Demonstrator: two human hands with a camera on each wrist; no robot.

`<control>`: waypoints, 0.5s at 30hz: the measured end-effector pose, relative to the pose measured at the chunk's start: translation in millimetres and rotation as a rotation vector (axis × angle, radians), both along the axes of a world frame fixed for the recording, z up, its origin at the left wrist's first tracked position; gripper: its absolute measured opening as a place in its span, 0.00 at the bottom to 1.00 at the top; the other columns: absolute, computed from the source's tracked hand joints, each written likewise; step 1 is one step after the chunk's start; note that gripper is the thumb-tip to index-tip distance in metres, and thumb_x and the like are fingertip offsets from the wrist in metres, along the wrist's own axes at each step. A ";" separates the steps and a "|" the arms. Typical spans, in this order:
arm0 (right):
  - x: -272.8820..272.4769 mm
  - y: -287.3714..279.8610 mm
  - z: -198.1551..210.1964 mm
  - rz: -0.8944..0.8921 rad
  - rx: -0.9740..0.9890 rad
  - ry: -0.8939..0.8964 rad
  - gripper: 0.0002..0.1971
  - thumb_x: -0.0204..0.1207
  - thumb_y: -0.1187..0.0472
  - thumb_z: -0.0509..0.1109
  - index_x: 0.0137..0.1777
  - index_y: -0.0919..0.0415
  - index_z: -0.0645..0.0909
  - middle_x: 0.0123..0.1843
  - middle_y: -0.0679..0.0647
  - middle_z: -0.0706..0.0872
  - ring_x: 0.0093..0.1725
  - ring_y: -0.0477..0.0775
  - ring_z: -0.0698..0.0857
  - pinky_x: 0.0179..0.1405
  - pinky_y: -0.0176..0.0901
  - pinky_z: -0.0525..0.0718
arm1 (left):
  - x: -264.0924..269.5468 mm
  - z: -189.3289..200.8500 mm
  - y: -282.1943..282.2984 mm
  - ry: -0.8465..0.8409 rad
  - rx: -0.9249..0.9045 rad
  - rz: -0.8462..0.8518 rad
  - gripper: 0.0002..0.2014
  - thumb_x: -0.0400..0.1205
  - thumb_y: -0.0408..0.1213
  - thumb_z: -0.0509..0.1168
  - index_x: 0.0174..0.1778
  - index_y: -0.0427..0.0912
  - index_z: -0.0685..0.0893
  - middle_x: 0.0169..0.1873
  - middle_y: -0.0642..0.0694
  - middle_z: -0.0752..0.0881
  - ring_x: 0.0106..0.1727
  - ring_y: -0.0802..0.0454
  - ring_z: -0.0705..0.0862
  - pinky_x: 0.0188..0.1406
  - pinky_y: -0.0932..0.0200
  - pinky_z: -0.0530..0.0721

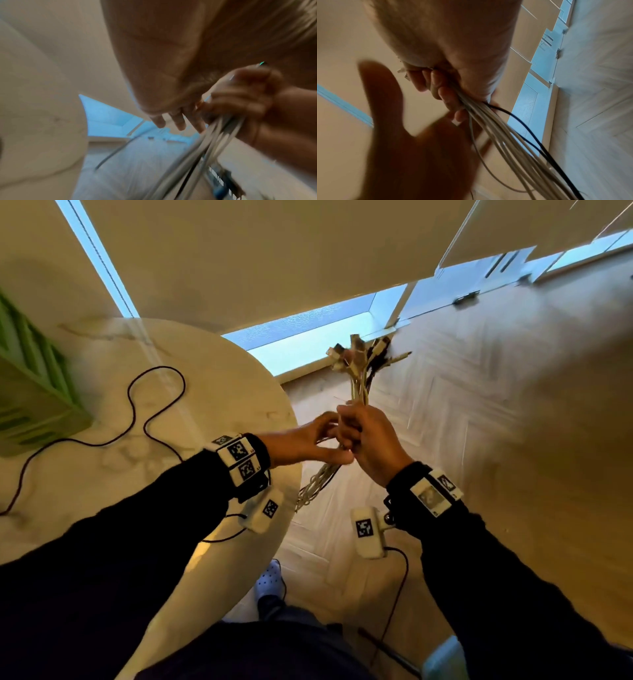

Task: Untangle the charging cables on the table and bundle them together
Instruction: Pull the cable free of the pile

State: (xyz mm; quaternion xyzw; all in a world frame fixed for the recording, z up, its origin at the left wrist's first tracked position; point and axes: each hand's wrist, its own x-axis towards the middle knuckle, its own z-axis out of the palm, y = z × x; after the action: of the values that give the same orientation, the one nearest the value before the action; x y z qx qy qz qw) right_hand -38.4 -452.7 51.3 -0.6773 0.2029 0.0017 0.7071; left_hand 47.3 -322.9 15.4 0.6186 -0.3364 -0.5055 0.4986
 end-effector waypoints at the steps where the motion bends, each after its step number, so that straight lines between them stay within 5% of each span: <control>1: -1.8 -2.6 9.1 0.016 0.035 0.000 0.16 0.81 0.58 0.63 0.30 0.57 0.70 0.25 0.54 0.65 0.27 0.51 0.70 0.41 0.52 0.82 | -7.1 -12.9 -0.4 -0.074 0.083 -0.104 0.37 0.77 0.51 0.77 0.79 0.50 0.68 0.68 0.61 0.78 0.70 0.69 0.76 0.71 0.69 0.71; 4: -6.7 -0.4 33.1 0.073 0.060 -0.016 0.22 0.86 0.61 0.59 0.27 0.57 0.68 0.23 0.53 0.64 0.27 0.54 0.71 0.61 0.59 0.84 | -17.0 -47.8 -18.4 -0.319 0.137 -0.184 0.14 0.83 0.51 0.71 0.59 0.47 0.86 0.52 0.55 0.89 0.47 0.69 0.85 0.56 0.56 0.85; 7: -7.1 4.8 43.2 0.027 -0.095 0.018 0.23 0.87 0.58 0.60 0.27 0.58 0.76 0.26 0.51 0.80 0.38 0.56 0.83 0.66 0.62 0.80 | 0.2 -66.1 -37.1 -0.410 0.091 0.215 0.11 0.88 0.44 0.62 0.58 0.41 0.83 0.48 0.42 0.90 0.46 0.47 0.90 0.51 0.41 0.88; 9: -5.3 5.1 46.4 -0.002 -0.155 0.013 0.23 0.86 0.57 0.61 0.26 0.53 0.77 0.28 0.47 0.82 0.43 0.53 0.85 0.71 0.61 0.76 | 5.3 -70.2 -49.3 -0.498 0.089 0.374 0.06 0.88 0.37 0.60 0.51 0.39 0.80 0.42 0.40 0.88 0.41 0.40 0.87 0.47 0.39 0.86; 12: 3.1 -6.0 50.7 -0.172 0.018 -0.066 0.21 0.86 0.62 0.61 0.28 0.56 0.69 0.24 0.48 0.68 0.28 0.48 0.73 0.57 0.54 0.78 | -16.9 -66.9 -67.4 -0.433 0.077 0.355 0.15 0.90 0.52 0.55 0.44 0.47 0.74 0.29 0.49 0.79 0.29 0.49 0.74 0.35 0.50 0.77; 15: 16.8 -31.5 52.7 -0.320 0.229 -0.119 0.21 0.85 0.63 0.61 0.28 0.53 0.65 0.24 0.48 0.61 0.26 0.49 0.61 0.38 0.45 0.74 | -45.8 -68.8 -79.1 -0.309 0.046 0.297 0.15 0.89 0.58 0.54 0.41 0.55 0.72 0.30 0.51 0.76 0.30 0.51 0.72 0.35 0.51 0.74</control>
State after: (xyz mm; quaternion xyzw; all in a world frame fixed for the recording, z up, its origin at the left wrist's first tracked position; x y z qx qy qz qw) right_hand -21.6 -484.2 104.0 -0.5505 0.2641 -0.1276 0.7816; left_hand 1.5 -402.0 -53.4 0.7428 -0.3022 -0.3333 0.4958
